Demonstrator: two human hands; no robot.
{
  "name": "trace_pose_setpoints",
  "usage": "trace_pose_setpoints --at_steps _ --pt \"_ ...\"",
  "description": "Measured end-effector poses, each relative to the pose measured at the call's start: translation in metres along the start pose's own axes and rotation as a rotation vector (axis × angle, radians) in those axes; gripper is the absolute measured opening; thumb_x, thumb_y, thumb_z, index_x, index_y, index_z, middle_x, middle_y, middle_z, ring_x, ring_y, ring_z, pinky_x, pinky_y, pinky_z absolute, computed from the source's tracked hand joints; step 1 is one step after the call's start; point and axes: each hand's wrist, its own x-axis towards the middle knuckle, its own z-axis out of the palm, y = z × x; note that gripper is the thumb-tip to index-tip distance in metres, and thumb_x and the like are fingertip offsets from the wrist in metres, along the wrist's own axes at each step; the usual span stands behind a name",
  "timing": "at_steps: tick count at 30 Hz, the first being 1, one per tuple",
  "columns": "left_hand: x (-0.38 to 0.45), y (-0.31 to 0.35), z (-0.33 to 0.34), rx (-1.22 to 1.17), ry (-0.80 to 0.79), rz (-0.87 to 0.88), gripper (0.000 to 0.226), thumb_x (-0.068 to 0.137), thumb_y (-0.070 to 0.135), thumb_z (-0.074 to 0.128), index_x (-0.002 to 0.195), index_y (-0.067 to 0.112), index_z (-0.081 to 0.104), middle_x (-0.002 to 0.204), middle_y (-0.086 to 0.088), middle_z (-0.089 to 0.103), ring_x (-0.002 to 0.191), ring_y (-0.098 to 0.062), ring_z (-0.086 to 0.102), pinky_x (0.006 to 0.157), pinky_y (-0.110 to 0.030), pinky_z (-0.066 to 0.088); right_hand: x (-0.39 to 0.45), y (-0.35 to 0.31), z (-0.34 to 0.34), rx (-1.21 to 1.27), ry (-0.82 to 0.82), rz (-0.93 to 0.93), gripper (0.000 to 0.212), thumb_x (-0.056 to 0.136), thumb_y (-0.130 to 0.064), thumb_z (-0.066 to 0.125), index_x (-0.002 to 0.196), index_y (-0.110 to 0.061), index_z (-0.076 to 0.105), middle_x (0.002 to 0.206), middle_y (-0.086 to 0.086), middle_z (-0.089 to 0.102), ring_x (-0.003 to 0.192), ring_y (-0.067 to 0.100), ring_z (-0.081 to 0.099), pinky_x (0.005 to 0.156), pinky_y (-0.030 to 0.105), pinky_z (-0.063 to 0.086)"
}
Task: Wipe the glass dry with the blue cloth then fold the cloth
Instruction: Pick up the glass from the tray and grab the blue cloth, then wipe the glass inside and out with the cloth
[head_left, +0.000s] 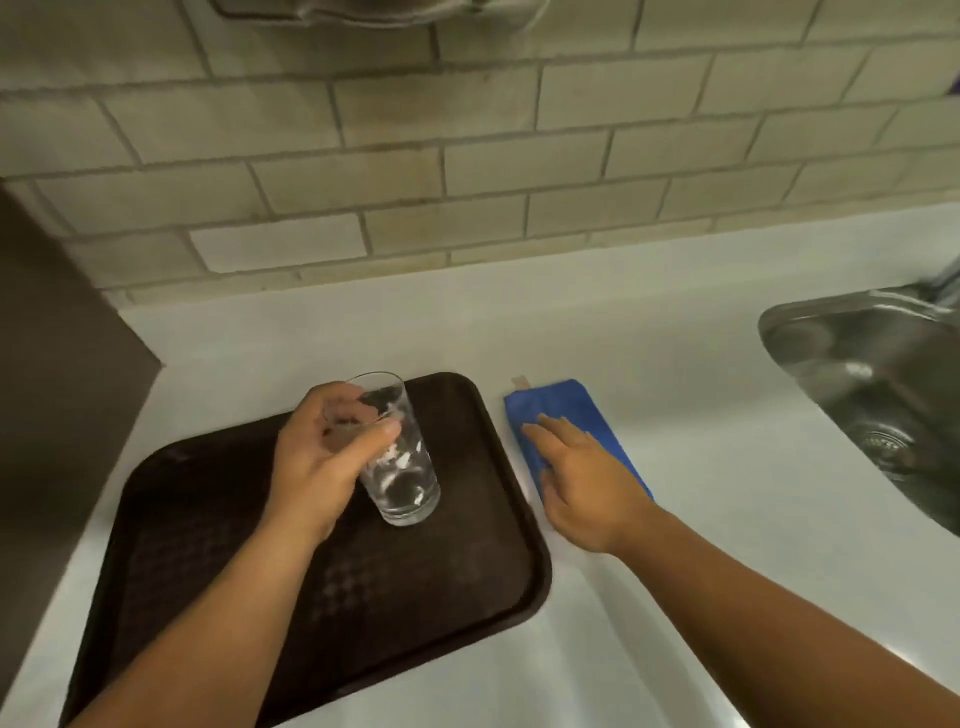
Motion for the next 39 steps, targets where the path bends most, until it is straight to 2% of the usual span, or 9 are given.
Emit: trace_pose_setpoints --at_steps 6,10,16,20,25,27,31,34,39 --pt "0.005 0.024 0.049 -0.489 -0.003 -0.359 0.015 0.084 0.031 0.070 0.072 0.021 0.071 0.074 -0.002 0.069 0.069 -0.022 0.068 0.075 -0.040 0.052 0.036 0.062 0.009 -0.236 -0.155 -0.102 0.077 0.095 -0.060 0.031 0.162 -0.034 0.003 0.172 -0.005 -0.008 0.159 0.025 -0.012 0.126 0.041 -0.001" --pt "-0.008 0.042 0.060 -0.681 0.084 -0.632 0.035 0.087 0.048 0.066 0.079 0.014 0.068 0.074 -0.007 0.065 0.068 -0.024 0.062 0.069 -0.037 0.054 0.054 0.069 0.018 -0.136 0.020 -0.102 0.078 0.086 -0.061 0.018 0.155 -0.031 0.039 0.168 -0.006 0.026 0.158 0.024 0.018 0.125 0.038 0.015" --pt "-0.026 0.061 0.045 -0.690 0.204 -0.767 0.047 0.086 0.057 0.070 0.096 0.010 0.070 0.082 -0.013 0.067 0.078 -0.032 0.065 0.088 -0.051 0.054 0.059 0.055 0.001 0.758 0.257 0.126 0.023 0.103 -0.016 0.052 0.107 -0.013 0.074 0.105 0.002 0.079 0.107 0.026 0.072 0.085 0.034 0.051" --pt "-0.033 0.070 0.024 -0.668 0.206 -0.780 0.060 0.087 0.063 0.069 0.103 0.005 0.073 0.093 -0.018 0.071 0.090 -0.038 0.069 0.092 -0.056 0.055 0.012 -0.004 -0.028 1.440 -0.006 -0.016 0.032 0.071 -0.047 0.082 0.093 -0.023 0.081 0.096 -0.001 0.083 0.096 0.016 0.077 0.079 0.026 0.063" --pt "-0.042 0.070 0.000 -0.668 0.092 -0.696 0.062 0.094 0.063 0.060 0.086 0.005 0.081 0.078 -0.013 0.079 0.066 -0.028 0.075 0.073 -0.039 0.056 -0.030 -0.105 0.000 0.861 -0.140 -0.264 0.061 0.098 -0.032 0.061 0.153 -0.039 0.037 0.136 -0.033 0.060 0.123 -0.017 0.055 0.105 0.009 0.042" --pt "-0.051 0.070 -0.011 -0.639 0.056 -0.674 0.057 0.093 0.060 0.063 0.094 0.006 0.081 0.080 -0.013 0.078 0.071 -0.027 0.075 0.074 -0.038 0.058 -0.031 -0.135 -0.004 0.773 -0.105 -0.282 0.065 0.099 -0.030 0.058 0.153 -0.047 0.025 0.122 -0.043 0.060 0.115 -0.021 0.057 0.095 0.002 0.043" --pt "-0.063 0.072 -0.035 -0.639 0.009 -0.636 0.054 0.075 0.056 0.076 0.101 0.009 0.085 0.096 -0.015 0.080 0.092 -0.032 0.075 0.098 -0.047 0.057 -0.015 -0.173 -0.007 0.811 0.035 -0.291 0.039 0.103 -0.031 0.051 0.142 -0.033 0.053 0.111 -0.007 0.077 0.102 0.007 0.074 0.093 0.029 0.059" --pt "-0.062 0.076 -0.057 -0.662 0.036 -0.611 0.051 0.082 0.057 0.071 0.089 0.009 0.084 0.086 -0.014 0.077 0.082 -0.030 0.073 0.087 -0.043 0.056 -0.013 -0.182 -0.005 0.977 -0.089 -0.261 0.033 0.106 -0.022 0.044 0.132 -0.026 0.064 0.115 -0.002 0.079 0.107 0.013 0.074 0.099 0.036 0.057" --pt "-0.065 0.075 -0.073 -0.706 0.011 -0.619 0.060 0.092 0.062 0.061 0.095 0.007 0.086 0.082 -0.011 0.078 0.075 -0.025 0.072 0.079 -0.037 0.056 -0.038 -0.188 0.002 0.815 -0.232 -0.390 0.066 0.102 -0.032 0.048 0.159 -0.041 0.016 0.155 -0.020 0.047 0.139 -0.005 0.046 0.119 0.026 0.037"
